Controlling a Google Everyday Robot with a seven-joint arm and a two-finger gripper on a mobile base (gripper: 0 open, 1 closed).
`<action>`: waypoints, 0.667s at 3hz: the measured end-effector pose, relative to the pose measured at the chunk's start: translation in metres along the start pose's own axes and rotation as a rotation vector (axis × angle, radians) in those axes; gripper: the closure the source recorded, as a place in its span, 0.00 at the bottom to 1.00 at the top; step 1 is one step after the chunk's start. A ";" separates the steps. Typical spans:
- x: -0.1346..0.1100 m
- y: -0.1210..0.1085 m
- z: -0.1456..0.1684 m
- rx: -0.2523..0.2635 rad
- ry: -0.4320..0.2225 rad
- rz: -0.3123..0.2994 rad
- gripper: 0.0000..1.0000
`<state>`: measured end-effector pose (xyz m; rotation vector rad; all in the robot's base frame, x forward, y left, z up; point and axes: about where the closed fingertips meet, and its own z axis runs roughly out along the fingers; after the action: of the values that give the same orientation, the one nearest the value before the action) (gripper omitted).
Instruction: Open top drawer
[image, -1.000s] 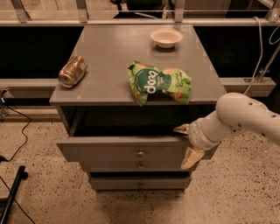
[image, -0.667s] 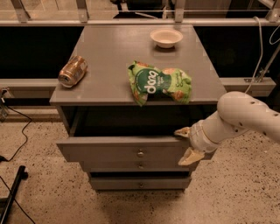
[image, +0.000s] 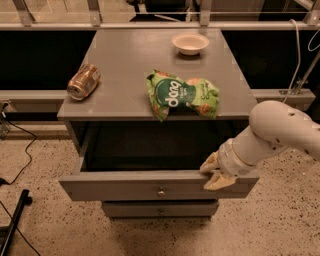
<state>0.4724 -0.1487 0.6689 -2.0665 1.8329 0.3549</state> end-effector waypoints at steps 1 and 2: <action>-0.002 0.000 -0.005 0.000 0.000 0.000 0.54; -0.016 0.012 -0.034 0.049 0.028 -0.022 0.42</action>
Offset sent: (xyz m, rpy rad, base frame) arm -0.0496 -0.0050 0.1071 -0.0713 -0.1828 -0.0143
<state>0.4567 -0.1497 0.7051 -2.0669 1.8152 0.2736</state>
